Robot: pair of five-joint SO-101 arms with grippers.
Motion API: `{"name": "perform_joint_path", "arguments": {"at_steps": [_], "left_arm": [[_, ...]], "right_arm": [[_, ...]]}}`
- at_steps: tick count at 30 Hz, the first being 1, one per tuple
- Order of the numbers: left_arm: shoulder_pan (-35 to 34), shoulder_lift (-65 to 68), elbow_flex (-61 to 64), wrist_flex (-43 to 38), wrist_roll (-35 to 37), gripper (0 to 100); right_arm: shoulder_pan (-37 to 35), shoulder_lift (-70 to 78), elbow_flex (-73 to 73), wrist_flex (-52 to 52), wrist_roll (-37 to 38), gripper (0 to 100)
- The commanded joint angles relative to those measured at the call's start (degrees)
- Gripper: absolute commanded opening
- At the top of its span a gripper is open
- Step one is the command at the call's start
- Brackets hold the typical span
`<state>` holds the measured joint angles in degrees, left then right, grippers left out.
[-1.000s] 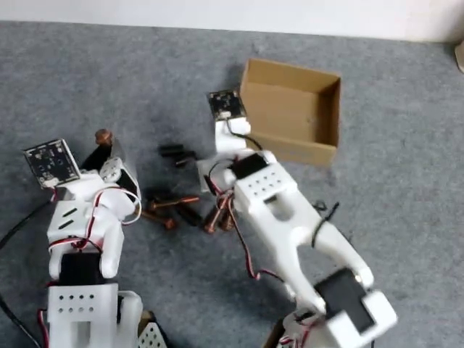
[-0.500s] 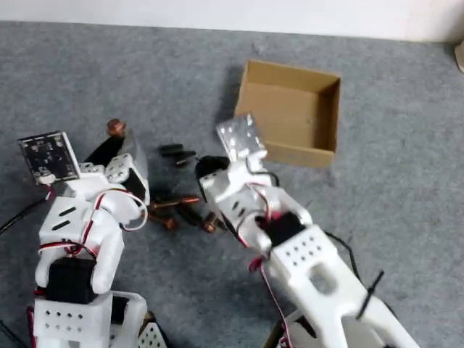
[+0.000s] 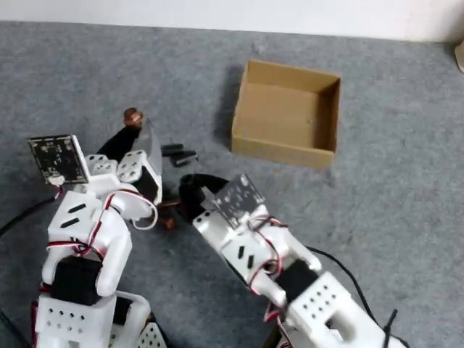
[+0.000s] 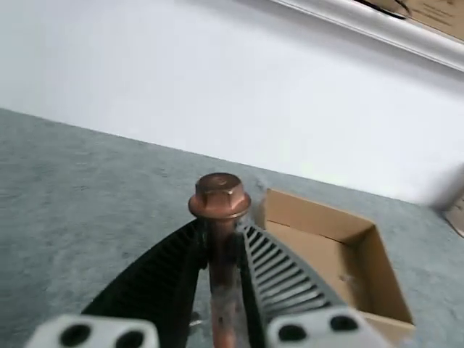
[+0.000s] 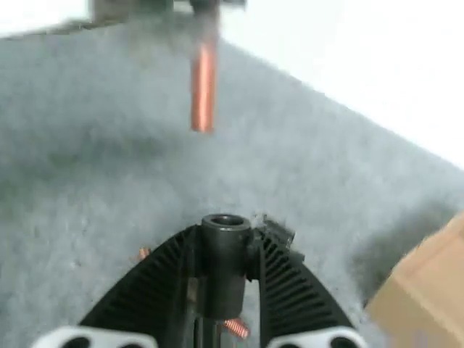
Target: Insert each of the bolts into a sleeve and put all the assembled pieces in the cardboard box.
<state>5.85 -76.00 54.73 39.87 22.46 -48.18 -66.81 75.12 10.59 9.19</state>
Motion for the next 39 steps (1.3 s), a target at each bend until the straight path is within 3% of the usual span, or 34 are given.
{"name": "perform_joint_path", "arguments": {"at_steps": [1,11,17,39], "left_arm": [[4.18,-0.66,-0.84,-0.88,0.0,1],[9.01,-1.19,-2.86,1.93,0.26,1],[10.86,-1.19,-9.8,9.58,0.35,1],[14.29,-1.19,-8.4,9.05,0.35,1]], "right_arm": [[-0.66,-8.13,1.45,-2.15,1.23,0.4],[-0.66,-11.91,3.3,-2.15,1.23,0.4],[-0.66,-11.91,3.38,-2.15,1.23,0.4],[-0.66,-11.91,3.56,-2.07,1.23,0.4]]}}
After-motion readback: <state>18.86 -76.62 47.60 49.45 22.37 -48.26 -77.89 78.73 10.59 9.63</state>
